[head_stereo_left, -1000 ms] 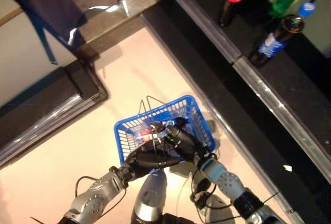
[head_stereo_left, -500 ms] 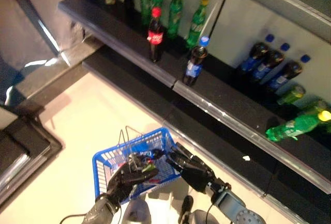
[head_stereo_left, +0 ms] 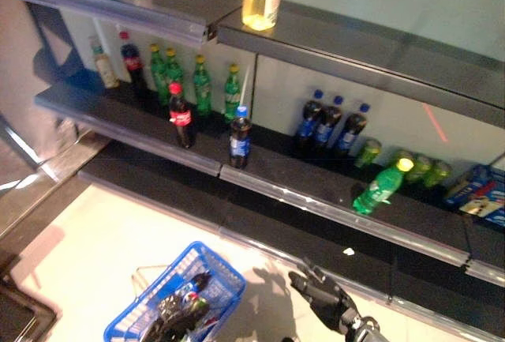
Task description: Pick up the drink and place into the basket.
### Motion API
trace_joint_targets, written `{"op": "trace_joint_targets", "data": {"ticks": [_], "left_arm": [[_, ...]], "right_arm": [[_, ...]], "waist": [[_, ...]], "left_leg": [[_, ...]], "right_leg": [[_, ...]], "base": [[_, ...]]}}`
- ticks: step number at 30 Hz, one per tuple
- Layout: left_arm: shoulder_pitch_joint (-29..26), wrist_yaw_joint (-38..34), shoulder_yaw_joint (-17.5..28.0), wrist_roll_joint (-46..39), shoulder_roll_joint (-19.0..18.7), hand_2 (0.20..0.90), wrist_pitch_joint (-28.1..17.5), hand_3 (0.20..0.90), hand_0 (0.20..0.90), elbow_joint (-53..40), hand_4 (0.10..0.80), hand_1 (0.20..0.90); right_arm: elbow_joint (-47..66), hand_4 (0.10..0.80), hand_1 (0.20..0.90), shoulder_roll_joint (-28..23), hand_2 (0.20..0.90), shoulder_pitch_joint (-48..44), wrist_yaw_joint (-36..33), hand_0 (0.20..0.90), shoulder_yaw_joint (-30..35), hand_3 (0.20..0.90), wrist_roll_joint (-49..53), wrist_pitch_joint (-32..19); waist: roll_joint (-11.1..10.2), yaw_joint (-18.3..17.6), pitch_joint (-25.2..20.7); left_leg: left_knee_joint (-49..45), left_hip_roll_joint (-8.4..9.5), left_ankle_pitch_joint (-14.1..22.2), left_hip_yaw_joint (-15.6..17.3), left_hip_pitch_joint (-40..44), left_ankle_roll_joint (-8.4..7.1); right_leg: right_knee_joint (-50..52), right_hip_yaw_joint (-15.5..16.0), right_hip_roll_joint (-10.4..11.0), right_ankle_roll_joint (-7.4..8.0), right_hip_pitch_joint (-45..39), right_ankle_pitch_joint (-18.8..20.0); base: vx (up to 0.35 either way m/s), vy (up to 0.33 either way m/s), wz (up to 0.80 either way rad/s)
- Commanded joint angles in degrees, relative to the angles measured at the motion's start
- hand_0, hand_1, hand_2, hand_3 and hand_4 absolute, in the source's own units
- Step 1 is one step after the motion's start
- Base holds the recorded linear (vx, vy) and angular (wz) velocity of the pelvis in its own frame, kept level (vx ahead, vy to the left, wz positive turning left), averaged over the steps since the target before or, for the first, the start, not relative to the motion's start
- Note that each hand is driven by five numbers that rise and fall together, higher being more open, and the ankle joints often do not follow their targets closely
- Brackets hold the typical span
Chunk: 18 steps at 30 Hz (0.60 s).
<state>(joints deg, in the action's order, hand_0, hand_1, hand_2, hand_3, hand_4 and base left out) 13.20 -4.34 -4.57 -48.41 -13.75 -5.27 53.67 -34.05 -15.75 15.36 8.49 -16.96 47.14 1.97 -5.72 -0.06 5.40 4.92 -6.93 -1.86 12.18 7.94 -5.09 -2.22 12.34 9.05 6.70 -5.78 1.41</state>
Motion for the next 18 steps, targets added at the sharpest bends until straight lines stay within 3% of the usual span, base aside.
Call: {"op": "trace_joint_targets", "data": {"ticks": [1, 5, 12, 18], "left_arm": [[-5.20, 0.38, 1.76, 3.19, 0.02, 0.300, -8.09, 0.200, 0.300, 0.76, 0.100, 0.300], [-7.87, -1.07, 1.58, 3.16, 1.30, 0.300, -8.39, 0.200, 0.300, 6.86, 0.100, 0.300], [-9.77, 1.05, 2.15, 3.26, 2.50, 0.300, -9.66, 0.200, 0.300, 12.54, 0.100, 0.300], [-10.22, 2.03, 2.23, 4.06, 2.76, 0.300, -10.38, 0.200, 0.300, 13.32, 0.100, 0.300]], "right_arm": [[-7.04, 0.800, 0.900, 2.16, 0.900, -4.93, -4.41, 0.900, 2.40, 0.900, -9.53, -4.08], [-20.43, 0.800, 0.900, 2.92, 0.900, -8.00, -11.13, 0.900, 1.71, 0.900, -22.34, -7.65], [-33.67, 0.800, 0.900, 4.38, 0.900, -9.19, -7.22, 0.900, 3.18, 0.900, -26.15, -6.36], [-37.22, 0.800, 0.900, 4.34, 0.900, -9.73, -5.91, 0.900, 5.13, 0.900, -25.09, -3.57]], "waist": [[2.60, 1.47, -2.19], [3.41, 1.86, -2.55], [4.11, 2.15, -2.32], [4.49, 2.55, -2.45]], "left_leg": [[0.08, 0.68, -0.21, 2.81, -0.97, 1.20], [0.08, 0.29, -0.05, 2.43, -1.28, 0.96], [0.08, -0.06, -0.27, 0.81, -2.33, 0.33], [0.08, -0.29, -0.25, 0.75, -2.48, 0.09]], "right_leg": [[1.45, 2.51, 5.32, 4.78, -0.05, 4.01], [0.40, 2.50, 5.08, 4.36, -0.38, 3.47], [-0.30, 2.73, 4.17, 3.57, -0.69, 2.71], [-0.34, 3.50, 4.04, 3.24, -0.94, 2.29]], "base": [[0.010, -0.039, -0.36], [-0.011, -0.033, -0.29], [-0.021, -0.013, 0.05], [-0.010, -0.001, 0.06]]}}
